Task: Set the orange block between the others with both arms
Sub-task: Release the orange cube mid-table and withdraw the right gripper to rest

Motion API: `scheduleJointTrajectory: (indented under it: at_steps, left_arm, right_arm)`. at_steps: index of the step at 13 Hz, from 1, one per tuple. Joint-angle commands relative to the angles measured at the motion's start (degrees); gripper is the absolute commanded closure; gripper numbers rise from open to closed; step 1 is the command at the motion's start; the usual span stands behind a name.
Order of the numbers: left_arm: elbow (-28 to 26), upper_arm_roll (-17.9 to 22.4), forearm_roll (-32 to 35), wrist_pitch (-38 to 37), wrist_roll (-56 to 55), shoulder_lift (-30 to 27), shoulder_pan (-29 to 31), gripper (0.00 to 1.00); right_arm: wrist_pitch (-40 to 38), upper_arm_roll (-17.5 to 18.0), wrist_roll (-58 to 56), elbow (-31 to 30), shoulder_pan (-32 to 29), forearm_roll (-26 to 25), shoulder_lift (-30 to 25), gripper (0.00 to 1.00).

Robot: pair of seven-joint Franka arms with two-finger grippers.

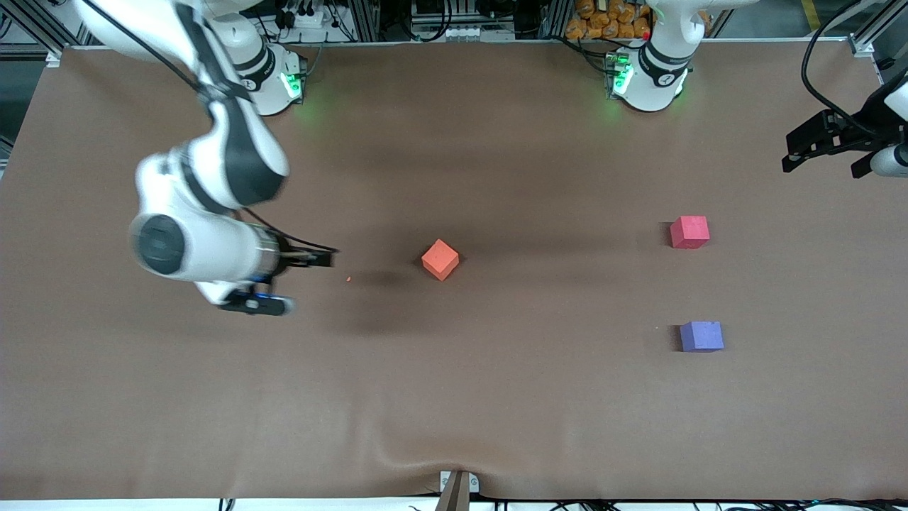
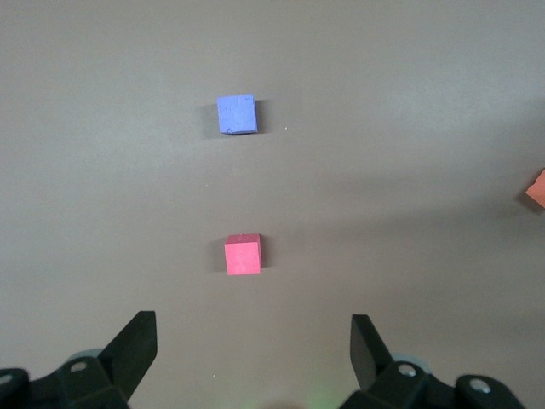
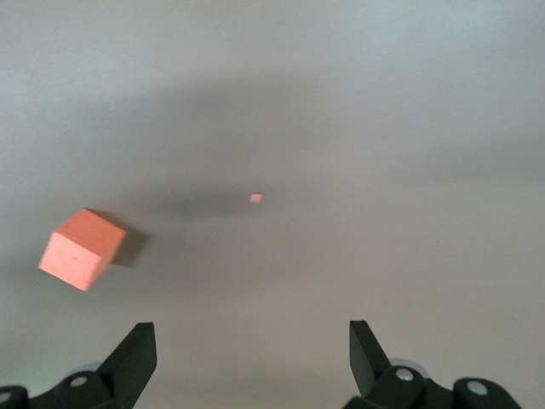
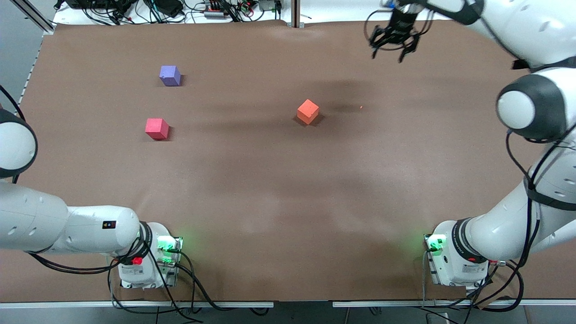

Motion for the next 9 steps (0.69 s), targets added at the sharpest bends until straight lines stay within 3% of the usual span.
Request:
scheduleJointTrajectory:
  at_steps: [1,5,9]
  left_arm:
    - [0.55,-0.21,-0.72,-0.08,0.23,-0.04,0.29,0.00]
    - [0.55,-0.21,-0.80,-0.08,0.23,0.05,0.21,0.00]
    - [0.46,-0.21,-0.72,-0.08,0.23,0.05,0.29,0.00]
  right_arm:
    - [-4.31,8.45,-0.27,2.50,-10.28,-6.74,-2.51,0.00]
    - [-8.79,8.83,-16.30,4.08,-16.71,-11.42,-7.70,0.00]
    - [-10.12,0.84,-26.88,4.44,-16.29,-11.60,-11.04,0.00]
